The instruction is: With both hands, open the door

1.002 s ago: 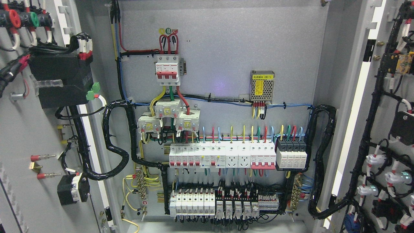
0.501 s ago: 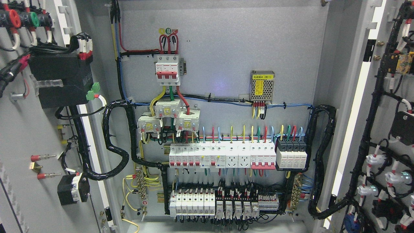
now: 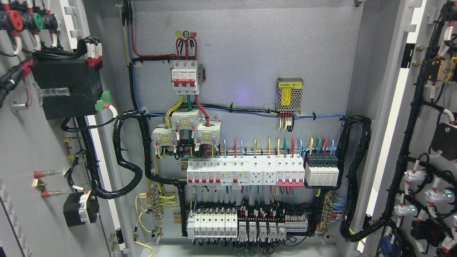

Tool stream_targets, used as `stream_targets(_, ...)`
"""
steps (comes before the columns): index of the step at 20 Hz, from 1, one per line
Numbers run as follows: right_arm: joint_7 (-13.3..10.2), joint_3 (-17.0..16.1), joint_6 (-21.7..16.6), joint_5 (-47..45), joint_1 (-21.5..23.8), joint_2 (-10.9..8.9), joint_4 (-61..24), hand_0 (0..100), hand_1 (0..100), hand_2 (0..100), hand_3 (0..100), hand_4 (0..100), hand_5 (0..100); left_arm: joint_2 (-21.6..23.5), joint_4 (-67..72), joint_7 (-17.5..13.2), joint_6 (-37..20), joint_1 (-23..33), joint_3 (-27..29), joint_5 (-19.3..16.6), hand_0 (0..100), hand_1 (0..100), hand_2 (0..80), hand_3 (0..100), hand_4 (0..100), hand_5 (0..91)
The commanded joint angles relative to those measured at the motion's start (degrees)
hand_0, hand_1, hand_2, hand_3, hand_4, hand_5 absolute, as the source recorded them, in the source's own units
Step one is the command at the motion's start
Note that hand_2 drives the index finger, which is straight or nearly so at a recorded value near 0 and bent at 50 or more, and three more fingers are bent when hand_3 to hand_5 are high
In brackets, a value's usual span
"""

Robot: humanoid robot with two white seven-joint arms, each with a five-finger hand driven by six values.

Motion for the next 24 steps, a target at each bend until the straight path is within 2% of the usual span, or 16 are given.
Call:
stream_targets(1,-0.1,-5.0,-0.2,0.0,-0.3,-0.78,-1.9,0,0,0,0,0,0,2.9,-4.1,0.0,-12.3,-0.3,1.6,0.4,0,0,0.0,0,3,0.0)
stream_targets(8,-0.1,-6.3,-0.3,0.0,-1.4,-1.14,-1.9,0,0,0,0,0,0,3.9,-4.5,0.0,-14.1,-2.4,3.0,3.0,0,0,0.0,0,3,0.0)
stream_targets(12,-0.1,-6.7,-0.3,0.1,-1.2,-2.37,-1.9,0,0,0,0,0,0,3.9,-4.4,0.0,-14.8,-4.3,4.0,4.6,0,0,0.0,0,3,0.0)
stream_targets(16,-0.1,-6.9,-0.3,0.1,-1.0,-1.84,-2.0,0,0,0,0,0,0,4.1,-4.5,0.0,-16.3,-5.4,3.9,4.7,0,0,0.0,0,3,0.0)
stream_targets(21,-0.1,-8.0,-1.5,0.0,-0.7,-2.19,-1.9,0,0,0,0,0,0,5.0,-4.5,0.1,-19.9,-6.1,4.0,4.7,0,0,0.0,0,3,0.0)
stream_targets(24,-0.2,-8.0,-1.5,0.0,-0.7,-2.19,-1.9,0,0,0,0,0,0,5.3,-4.5,2.1,-23.0,-6.7,4.1,4.7,0,0,0.0,0,3,0.0)
